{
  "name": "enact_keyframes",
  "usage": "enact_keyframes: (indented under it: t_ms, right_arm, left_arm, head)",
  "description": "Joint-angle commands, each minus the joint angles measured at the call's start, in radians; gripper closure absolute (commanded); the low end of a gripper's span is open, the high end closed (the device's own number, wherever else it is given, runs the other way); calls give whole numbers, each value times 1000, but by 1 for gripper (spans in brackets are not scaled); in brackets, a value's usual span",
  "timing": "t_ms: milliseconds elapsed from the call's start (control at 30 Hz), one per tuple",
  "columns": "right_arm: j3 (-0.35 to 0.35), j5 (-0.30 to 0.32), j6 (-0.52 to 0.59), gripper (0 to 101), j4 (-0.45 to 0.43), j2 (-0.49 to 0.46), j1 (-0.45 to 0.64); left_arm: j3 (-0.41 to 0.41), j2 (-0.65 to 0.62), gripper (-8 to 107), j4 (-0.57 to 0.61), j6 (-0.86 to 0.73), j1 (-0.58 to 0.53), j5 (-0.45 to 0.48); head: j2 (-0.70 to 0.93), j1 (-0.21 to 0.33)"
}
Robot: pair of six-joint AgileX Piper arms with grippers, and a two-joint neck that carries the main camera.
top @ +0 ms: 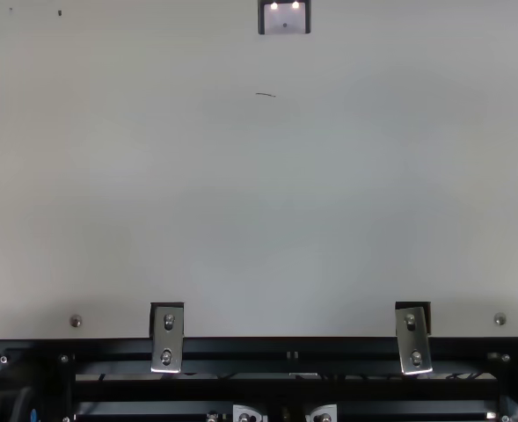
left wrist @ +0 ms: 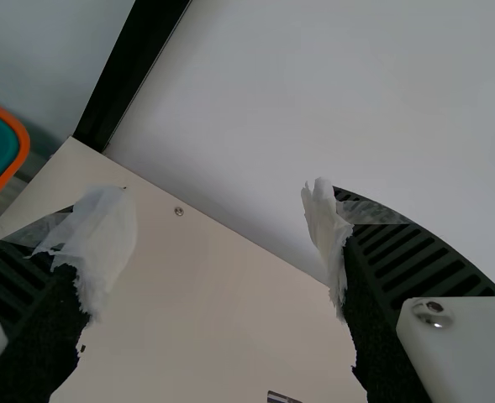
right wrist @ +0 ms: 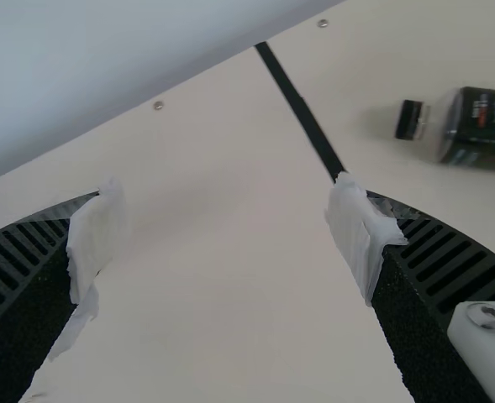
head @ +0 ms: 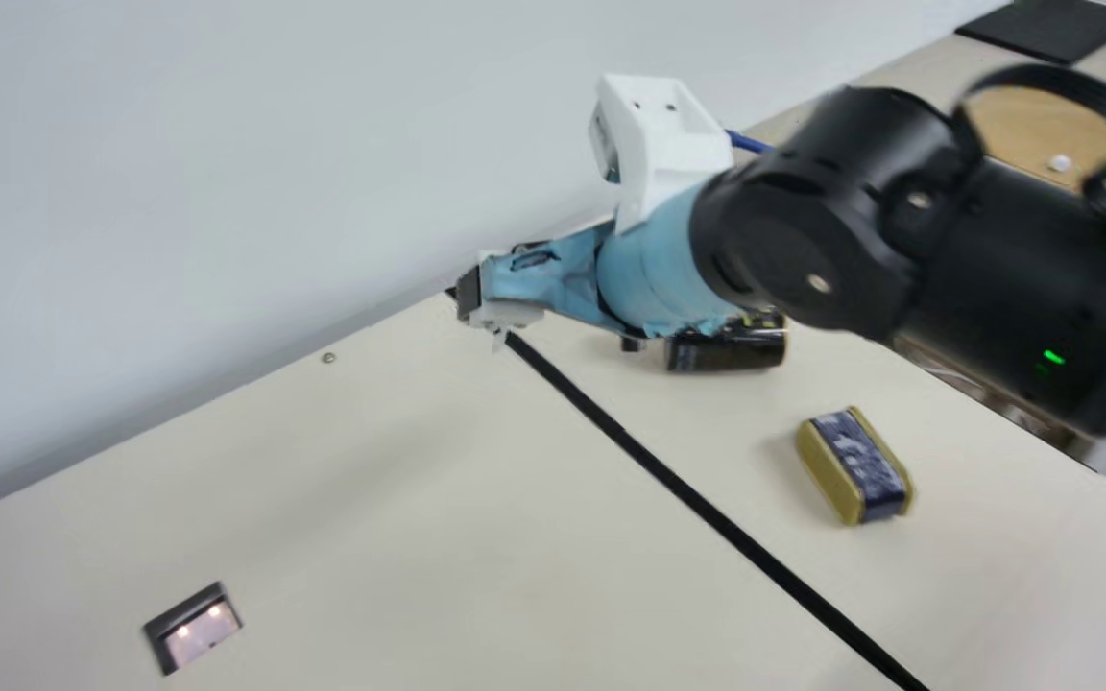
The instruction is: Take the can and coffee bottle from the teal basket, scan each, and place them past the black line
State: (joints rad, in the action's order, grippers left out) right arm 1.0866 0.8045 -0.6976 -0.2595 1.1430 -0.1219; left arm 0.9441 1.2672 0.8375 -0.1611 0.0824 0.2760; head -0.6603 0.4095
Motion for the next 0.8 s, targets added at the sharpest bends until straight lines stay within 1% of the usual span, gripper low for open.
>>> enact_keyframes:
  t_ms: [0, 133, 367, 467, 767]
  right_arm:
    - [-18, -17, -2, 0, 15, -23, -32]
    - [-46, -41, -6, 0, 33, -59, -78]
    - [-85, -76, -6, 0, 55, -111, -147]
    - [-100, -84, -14, 0, 54, -127, -163]
    - [-100, -86, -13, 0, 56, -128, -163]
  left_arm:
    - [0, 0, 9, 0, 0, 0, 0]
    - [0, 0, 9, 0, 0, 0, 0]
    - [0, 0, 9, 0, 0, 0, 0]
    - [0, 0, 9, 0, 0, 0, 0]
    - [0, 0, 9, 0, 0, 0, 0]
  head:
    - [48, 25]
    - [171, 26]
    - [437, 27]
    - [437, 27]
    - [437, 27]
